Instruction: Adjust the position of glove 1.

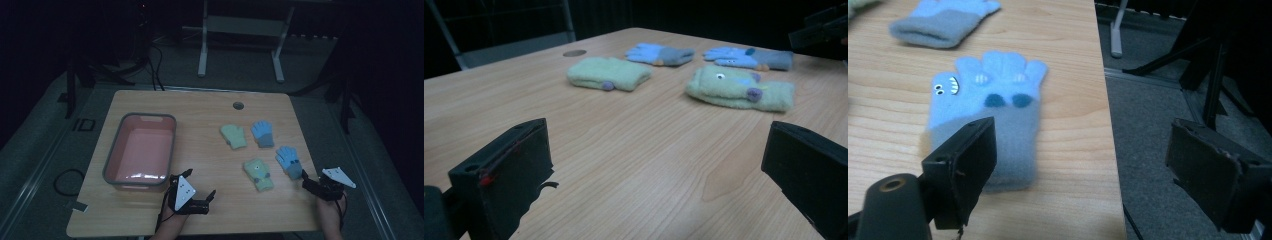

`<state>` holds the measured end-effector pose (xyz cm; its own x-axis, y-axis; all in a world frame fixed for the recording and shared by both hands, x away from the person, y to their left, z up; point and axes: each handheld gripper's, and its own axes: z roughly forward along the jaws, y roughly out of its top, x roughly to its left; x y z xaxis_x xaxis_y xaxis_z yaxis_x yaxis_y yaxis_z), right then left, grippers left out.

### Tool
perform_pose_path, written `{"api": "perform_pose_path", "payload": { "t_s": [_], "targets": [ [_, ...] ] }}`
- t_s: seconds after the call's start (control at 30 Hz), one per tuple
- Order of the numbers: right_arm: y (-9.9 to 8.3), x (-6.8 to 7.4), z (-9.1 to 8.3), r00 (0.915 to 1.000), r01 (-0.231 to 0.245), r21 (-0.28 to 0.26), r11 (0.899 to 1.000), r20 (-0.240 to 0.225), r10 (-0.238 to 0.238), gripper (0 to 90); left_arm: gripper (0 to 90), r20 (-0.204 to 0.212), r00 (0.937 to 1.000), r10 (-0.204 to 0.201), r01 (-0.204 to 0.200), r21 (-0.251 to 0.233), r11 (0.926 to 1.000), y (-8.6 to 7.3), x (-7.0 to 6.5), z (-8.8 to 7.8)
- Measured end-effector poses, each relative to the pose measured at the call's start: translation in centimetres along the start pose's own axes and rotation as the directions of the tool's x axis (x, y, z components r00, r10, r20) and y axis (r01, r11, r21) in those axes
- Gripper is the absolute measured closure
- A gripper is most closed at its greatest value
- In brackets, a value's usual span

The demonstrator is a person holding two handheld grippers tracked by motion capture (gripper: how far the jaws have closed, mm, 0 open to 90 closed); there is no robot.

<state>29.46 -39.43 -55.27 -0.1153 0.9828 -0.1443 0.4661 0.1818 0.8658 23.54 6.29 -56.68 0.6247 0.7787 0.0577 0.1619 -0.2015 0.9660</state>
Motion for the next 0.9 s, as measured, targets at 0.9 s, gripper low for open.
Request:
{"api": "perform_pose_path", "payload": {
  "t_s": [0.9],
  "targets": [
    [2.8,-0.7,-0.6,0.9927,-0.015,0.212,0.977,-0.114,0.04,13.7,0.0,0.011,0.9999,0.007,-0.007,-0.006,1.0,0.0,-0.1,0.0]
  ]
}}
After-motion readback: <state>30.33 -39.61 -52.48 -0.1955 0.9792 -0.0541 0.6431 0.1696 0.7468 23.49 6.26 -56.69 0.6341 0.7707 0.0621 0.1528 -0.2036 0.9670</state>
